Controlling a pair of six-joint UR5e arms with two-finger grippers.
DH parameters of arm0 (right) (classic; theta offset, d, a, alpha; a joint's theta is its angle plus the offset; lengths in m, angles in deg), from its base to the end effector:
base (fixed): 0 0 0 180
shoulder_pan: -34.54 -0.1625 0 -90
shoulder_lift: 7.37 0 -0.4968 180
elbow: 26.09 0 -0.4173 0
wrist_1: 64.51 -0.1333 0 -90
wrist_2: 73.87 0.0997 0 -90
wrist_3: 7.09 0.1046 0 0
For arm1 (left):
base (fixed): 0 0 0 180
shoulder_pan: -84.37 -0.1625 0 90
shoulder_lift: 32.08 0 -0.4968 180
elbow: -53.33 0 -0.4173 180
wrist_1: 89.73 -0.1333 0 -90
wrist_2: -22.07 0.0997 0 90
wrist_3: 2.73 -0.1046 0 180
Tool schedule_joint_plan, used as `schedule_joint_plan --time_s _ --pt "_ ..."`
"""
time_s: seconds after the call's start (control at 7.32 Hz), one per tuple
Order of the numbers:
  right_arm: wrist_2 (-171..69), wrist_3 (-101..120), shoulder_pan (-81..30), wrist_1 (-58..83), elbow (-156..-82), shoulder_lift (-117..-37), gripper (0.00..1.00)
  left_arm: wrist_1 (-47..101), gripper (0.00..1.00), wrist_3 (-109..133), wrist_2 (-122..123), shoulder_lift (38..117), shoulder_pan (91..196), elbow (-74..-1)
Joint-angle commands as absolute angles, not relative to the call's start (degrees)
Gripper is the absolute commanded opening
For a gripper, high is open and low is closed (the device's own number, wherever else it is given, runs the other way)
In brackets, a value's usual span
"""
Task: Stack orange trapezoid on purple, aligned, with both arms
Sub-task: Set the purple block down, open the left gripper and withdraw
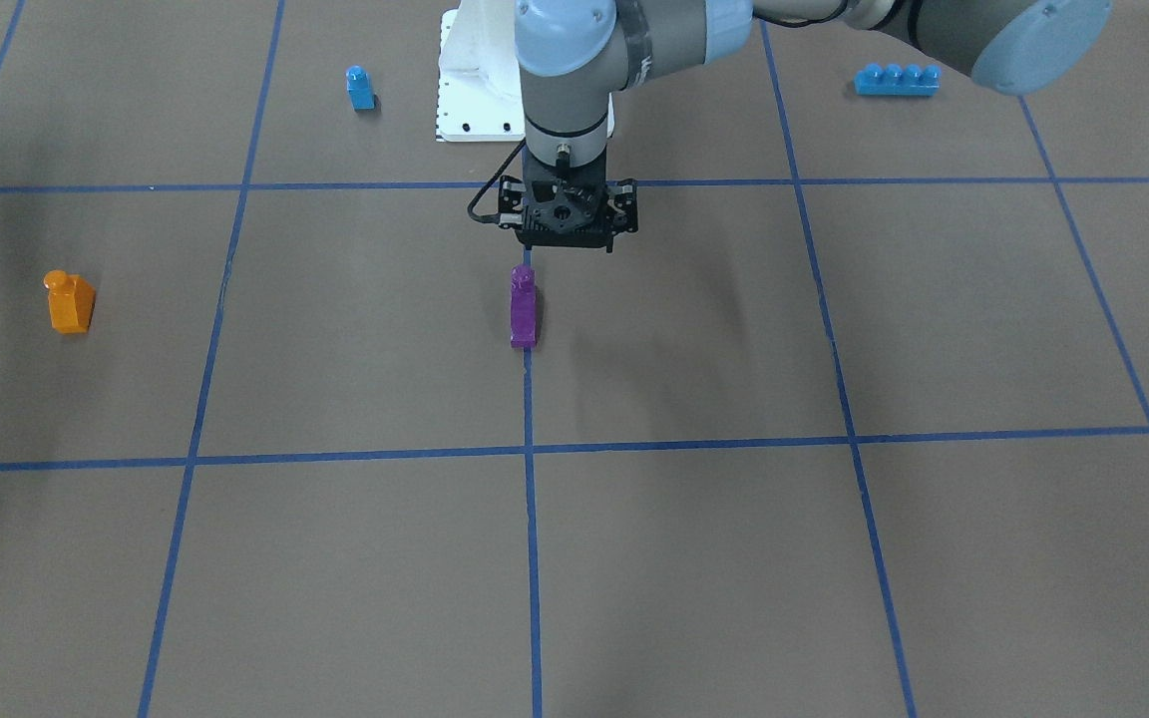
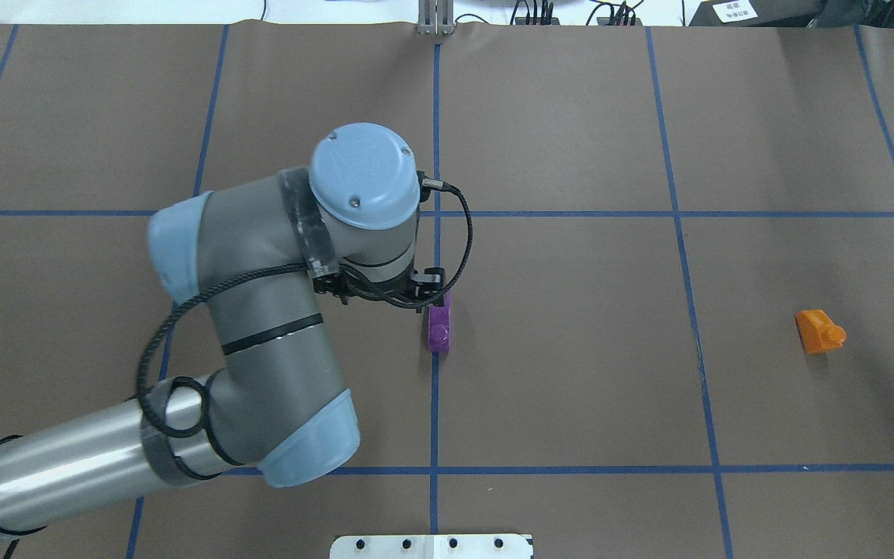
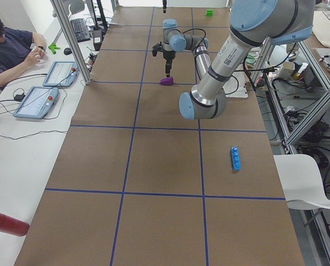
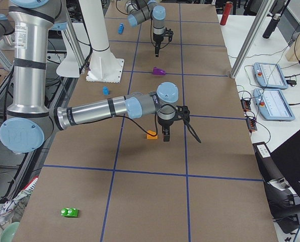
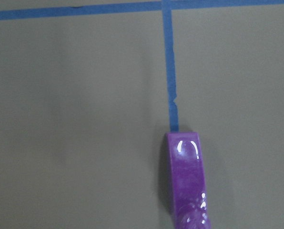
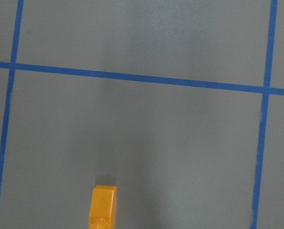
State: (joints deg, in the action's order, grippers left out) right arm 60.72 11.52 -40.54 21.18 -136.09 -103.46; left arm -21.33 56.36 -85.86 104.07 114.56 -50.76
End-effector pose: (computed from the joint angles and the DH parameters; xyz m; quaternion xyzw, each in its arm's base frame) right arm -0.0633 -0.4699 0.5958 0.0322 -0.4009 -0.0306 0.9150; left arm 0.5589 -0.4421 0.1599 0.0395 0.3562 0.0574 0.9318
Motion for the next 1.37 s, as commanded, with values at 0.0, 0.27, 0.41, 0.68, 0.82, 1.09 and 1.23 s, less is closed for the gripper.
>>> schedule_joint_plan --time_s 0.0,0.27,0.41,0.68,0.82,1.09,1.23 --pt "59.8 23.8 -34.2 13.8 -136.3 -103.8 1.00 -26.8 0.99 46.1 -87.1 93.7 118.9 -65.3" --pt "55.1 35.0 -27.3 7.7 -136.3 -104.0 1.00 -26.8 0.99 28.0 -98.4 83.9 131.0 -70.0" --pt "52.0 38.8 -23.8 5.6 -136.2 -104.1 1.00 -26.5 0.99 15.3 -101.8 78.8 137.5 -70.5" --pt "47.8 38.5 -20.7 4.8 -136.2 -106.2 1.00 -26.4 0.99 0.4 -104.3 71.7 144.6 -70.1" --pt "46.7 38.5 -19.4 2.0 -135.5 -107.2 1.00 -26.4 1.00 -6.5 -104.3 68.6 148.0 -69.8" --pt "46.3 39.1 -17.9 -7.0 -131.5 -110.5 1.00 -26.4 1.00 -10.4 -104.5 67.6 150.0 -69.8" --pt "46.2 39.1 -17.2 -7.3 -131.4 -110.7 1.00 -26.4 1.00 -10.3 -104.5 67.5 150.0 -70.0"
